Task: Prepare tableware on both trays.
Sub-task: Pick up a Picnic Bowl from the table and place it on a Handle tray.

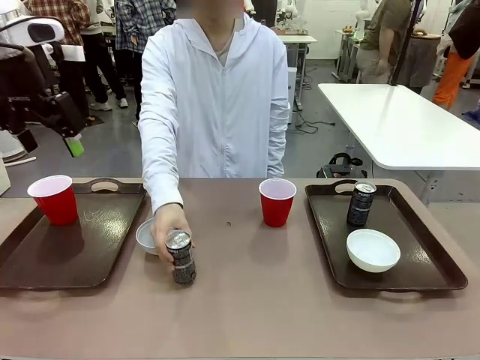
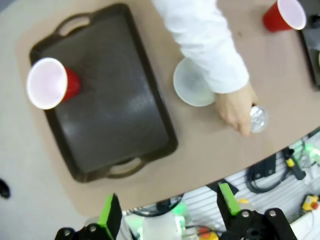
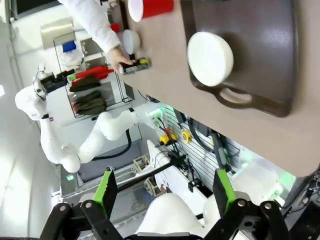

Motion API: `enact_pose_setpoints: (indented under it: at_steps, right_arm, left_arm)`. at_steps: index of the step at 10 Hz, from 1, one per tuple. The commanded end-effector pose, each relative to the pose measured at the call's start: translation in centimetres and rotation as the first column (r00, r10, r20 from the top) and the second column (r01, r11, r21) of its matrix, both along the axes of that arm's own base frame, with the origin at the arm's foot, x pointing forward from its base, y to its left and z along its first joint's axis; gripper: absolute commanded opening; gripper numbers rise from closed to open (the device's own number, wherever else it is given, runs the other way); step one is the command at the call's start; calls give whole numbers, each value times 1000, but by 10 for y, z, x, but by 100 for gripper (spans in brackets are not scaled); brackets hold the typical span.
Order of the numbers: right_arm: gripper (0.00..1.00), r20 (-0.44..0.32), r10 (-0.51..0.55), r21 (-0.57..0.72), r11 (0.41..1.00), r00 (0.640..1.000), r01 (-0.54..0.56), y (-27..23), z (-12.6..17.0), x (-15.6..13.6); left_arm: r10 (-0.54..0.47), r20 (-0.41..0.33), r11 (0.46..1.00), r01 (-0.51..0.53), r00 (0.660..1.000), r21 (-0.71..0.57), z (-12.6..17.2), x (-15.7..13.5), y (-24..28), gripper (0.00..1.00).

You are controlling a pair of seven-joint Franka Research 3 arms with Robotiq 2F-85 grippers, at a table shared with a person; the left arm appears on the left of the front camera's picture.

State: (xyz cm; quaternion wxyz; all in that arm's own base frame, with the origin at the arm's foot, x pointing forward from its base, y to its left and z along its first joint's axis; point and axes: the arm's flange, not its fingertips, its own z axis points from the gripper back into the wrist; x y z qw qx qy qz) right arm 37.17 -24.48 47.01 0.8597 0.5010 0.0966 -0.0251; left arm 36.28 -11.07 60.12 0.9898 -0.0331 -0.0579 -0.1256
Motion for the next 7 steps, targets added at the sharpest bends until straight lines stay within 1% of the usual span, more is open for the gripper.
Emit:
enact_pose_setpoints:
  at_steps: [1, 2, 3, 4, 6, 7]
  right_arm:
    - [100, -3, 76, -41, 996, 997, -76, -18, -3, -9]
    - [100, 3, 76, -53, 996, 997, -76, -20, -3, -14]
    - [100, 18, 83, -56, 995, 996, -82, -16, -2, -12]
    - [100, -13, 39, -38, 999, 999, -39, -19, -10, -12]
    - [100, -13, 39, -38, 999, 999, -39, -19, -10, -12]
    - [100, -13, 39, -38, 999, 999, -39, -19, -10, -12]
  left_arm:
    - [17, -28, 1000, -17, 999, -25, -10, -1, -11, 100]
    - [21, -47, 998, -24, 999, -51, -16, -2, -15, 100]
    - [19, -74, 997, -24, 997, -72, -22, -4, -16, 100]
    - [-9, -24, 1000, 8, 1000, -14, -9, -2, -11, 100]
    - [-9, -24, 1000, 8, 1000, -14, -9, -2, -11, 100]
    - [-10, -42, 1000, 9, 999, -29, -16, -2, -13, 100]
